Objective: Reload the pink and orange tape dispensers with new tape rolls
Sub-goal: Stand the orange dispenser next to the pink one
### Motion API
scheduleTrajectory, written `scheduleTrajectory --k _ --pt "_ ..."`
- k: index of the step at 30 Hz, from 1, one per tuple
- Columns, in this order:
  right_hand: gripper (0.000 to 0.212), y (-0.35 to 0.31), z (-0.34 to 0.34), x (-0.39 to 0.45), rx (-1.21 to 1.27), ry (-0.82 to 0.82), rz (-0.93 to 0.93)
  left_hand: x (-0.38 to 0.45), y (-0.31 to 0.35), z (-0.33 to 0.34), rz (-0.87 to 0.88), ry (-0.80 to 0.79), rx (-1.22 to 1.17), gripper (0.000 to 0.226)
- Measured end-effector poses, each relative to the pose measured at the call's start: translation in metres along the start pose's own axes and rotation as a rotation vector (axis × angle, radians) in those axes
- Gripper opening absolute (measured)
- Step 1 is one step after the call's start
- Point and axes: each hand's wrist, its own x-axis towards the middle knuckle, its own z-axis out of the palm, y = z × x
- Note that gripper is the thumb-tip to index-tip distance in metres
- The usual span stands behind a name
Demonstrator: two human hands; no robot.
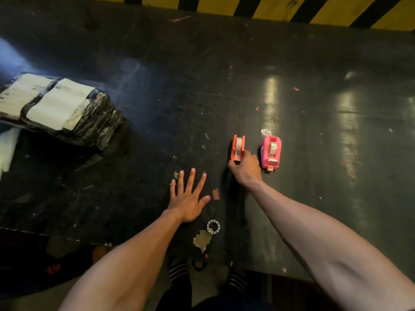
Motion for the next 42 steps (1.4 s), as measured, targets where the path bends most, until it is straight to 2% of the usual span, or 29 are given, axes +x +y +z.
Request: scheduleTrajectory --k 3,6,8,10,12,13,15,16,18,20,23,28,31,34,37,42 --pt "0.056 0.004 0.003 0.001 -0.005 -0.004 0.013 -0.003 0.001 -0.001 0.009 0.0 -0.002 0.076" --pt "0.07 0.013 0.0 -0.013 0.038 -0.008 0.018 -0.004 0.001 -0.002 0.024 0.006 -0.022 0.077" --pt "0.067 0.026 -0.008 -0.032 0.05 0.001 -0.011 -0.006 0.0 -0.002 0.048 0.022 -0.073 0.077" --pt "0.054 0.047 -0.02 -0.053 -0.068 0.062 -0.082 -0.013 -0.003 -0.004 0.095 0.133 -0.18 0.072" --pt "0.048 0.076 -0.032 -0.075 -0.334 0.151 -0.131 -0.025 -0.004 -0.006 0.214 0.242 -0.287 0.063" --pt "0.05 0.092 -0.035 -0.085 -0.45 0.187 -0.126 -0.033 -0.003 -0.008 0.289 0.226 -0.301 0.064" --pt "0.058 0.12 -0.039 -0.101 -0.552 0.228 -0.039 -0.048 0.001 -0.007 0.412 0.072 -0.218 0.074" --pt "0.06 0.131 -0.039 -0.106 -0.54 0.232 0.024 -0.052 0.003 -0.006 0.464 0.009 -0.127 0.076" --pt "0.056 0.143 -0.038 -0.113 -0.434 0.227 0.137 -0.053 0.004 -0.002 0.533 -0.004 -0.013 0.063" --pt "0.049 0.142 -0.032 -0.116 -0.32 0.253 0.1 -0.048 0.002 -0.004 0.497 0.028 -0.102 0.052" --pt "0.04 0.119 -0.01 -0.114 -0.211 0.208 -0.147 -0.036 -0.002 -0.016 0.353 0.131 -0.257 0.051" --pt "0.04 0.032 0.022 -0.08 -0.153 -0.119 -0.385 0.005 -0.021 -0.064 0.078 0.286 -0.367 0.054" --pt "0.043 -0.018 0.032 -0.042 -0.206 -0.191 -0.388 0.03 -0.029 -0.091 -0.043 0.321 -0.376 0.051" --pt "0.041 -0.05 0.034 -0.009 -0.237 -0.127 -0.334 0.05 -0.03 -0.107 -0.087 0.326 -0.326 0.054" --pt "0.035 -0.06 0.037 0.009 -0.278 -0.069 -0.29 0.063 -0.025 -0.113 -0.057 0.305 -0.271 0.057" --pt "0.04 -0.062 0.039 0.014 -0.37 -0.085 -0.272 0.069 -0.019 -0.113 -0.033 0.282 -0.256 0.063"
